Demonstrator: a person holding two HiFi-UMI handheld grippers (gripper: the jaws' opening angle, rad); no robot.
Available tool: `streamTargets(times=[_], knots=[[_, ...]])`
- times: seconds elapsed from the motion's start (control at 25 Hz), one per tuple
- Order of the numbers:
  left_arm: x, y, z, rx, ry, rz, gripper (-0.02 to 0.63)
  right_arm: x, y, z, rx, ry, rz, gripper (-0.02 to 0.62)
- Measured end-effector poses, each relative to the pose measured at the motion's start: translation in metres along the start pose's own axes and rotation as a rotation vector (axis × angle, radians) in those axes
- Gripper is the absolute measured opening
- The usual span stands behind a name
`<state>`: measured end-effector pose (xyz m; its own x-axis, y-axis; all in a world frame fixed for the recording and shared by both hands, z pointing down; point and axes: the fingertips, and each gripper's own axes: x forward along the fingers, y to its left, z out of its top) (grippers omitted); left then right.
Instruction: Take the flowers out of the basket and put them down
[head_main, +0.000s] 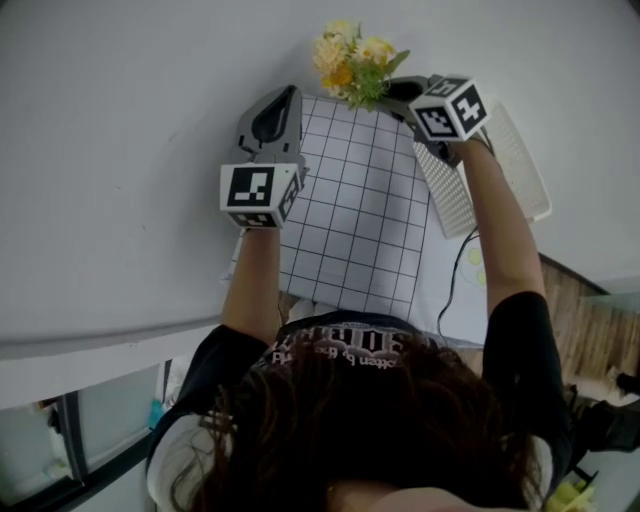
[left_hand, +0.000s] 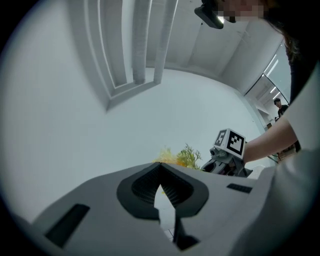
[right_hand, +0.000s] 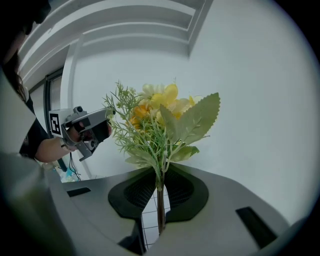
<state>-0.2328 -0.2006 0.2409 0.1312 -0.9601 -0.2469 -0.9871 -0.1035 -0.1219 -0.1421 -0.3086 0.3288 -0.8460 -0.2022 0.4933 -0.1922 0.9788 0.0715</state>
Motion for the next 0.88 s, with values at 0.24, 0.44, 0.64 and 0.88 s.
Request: streamTargets(times=[0.24, 0.44, 0.64, 0.88], knots=[[-0.014, 0.014, -0.004, -0.001, 0.011, 0.038, -0.002, 0.035, 0.023, -0.02, 0.0, 0.051, 0.044, 0.064], [-0.026, 0.023, -0.009, 0.002, 0.024, 0.059, -0.002, 0.058, 0.038, -0.049, -0.001, 0.105, 0.054, 0.064], [-0.039, 0.03, -0.014, 0.004, 0.038, 0.08, -0.002, 0.078, 0.048, -0.085, 0.028, 0.152, 0.055, 0.064], [-0.046, 0.038, -0.016, -0.003, 0.048, 0.1, -0.002, 0.093, 0.063, -0.127, -0.008, 0.233, 0.067, 0.064]])
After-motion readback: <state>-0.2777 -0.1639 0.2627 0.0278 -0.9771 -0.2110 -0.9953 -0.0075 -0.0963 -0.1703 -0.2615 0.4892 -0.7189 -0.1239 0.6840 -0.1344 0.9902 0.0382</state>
